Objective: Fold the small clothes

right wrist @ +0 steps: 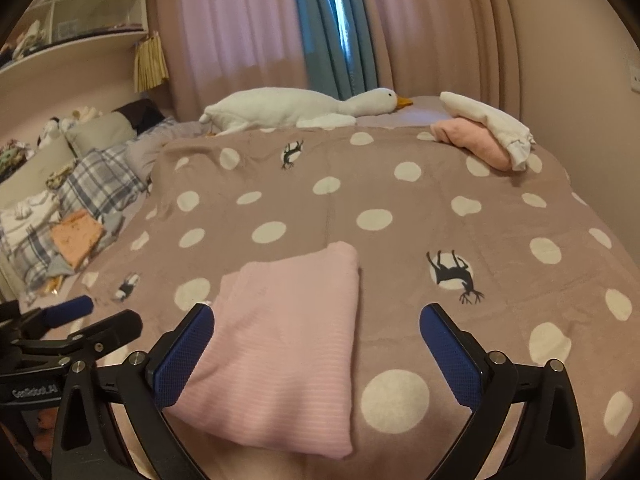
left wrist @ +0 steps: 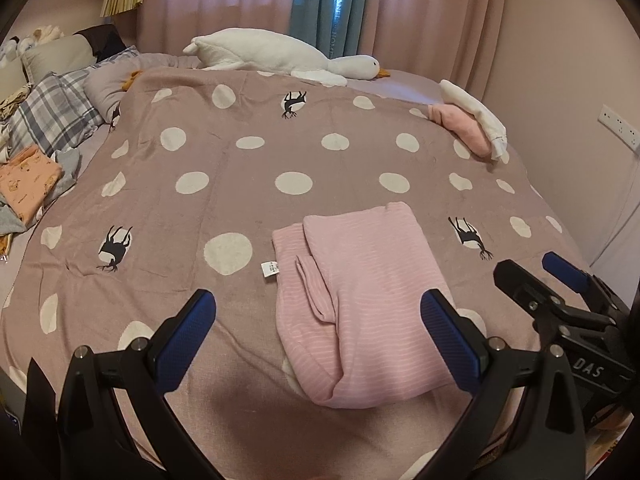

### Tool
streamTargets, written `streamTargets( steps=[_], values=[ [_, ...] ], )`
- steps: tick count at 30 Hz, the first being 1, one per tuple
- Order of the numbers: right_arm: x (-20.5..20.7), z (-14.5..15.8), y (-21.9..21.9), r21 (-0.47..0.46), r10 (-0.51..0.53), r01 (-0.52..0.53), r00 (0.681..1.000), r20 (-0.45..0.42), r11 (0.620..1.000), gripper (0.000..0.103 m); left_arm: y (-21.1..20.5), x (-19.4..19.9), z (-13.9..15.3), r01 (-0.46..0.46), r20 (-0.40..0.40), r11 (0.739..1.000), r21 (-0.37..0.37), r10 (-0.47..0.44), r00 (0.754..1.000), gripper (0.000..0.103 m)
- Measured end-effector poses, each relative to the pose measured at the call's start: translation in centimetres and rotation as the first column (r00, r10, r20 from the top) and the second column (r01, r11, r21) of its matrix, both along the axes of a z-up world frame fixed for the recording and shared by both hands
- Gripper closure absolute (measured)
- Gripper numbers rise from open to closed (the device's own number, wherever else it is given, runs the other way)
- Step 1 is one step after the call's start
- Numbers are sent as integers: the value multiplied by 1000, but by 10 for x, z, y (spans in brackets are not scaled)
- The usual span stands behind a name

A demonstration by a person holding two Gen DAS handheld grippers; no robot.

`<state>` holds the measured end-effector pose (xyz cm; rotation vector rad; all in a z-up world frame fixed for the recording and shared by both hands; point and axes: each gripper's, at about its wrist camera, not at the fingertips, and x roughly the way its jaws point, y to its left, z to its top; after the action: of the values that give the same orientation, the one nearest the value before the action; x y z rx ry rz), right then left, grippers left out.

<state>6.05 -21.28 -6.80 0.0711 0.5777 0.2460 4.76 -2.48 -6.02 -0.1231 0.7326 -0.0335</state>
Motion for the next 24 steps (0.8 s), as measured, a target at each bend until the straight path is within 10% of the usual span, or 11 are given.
streamTargets(
  steps=[24],
  values=[
    [2,-3,1,-17,-20,19,1000,-18,1000,1,-3,2,-4,31,-19,999,-11,-31,999,0]
  ],
)
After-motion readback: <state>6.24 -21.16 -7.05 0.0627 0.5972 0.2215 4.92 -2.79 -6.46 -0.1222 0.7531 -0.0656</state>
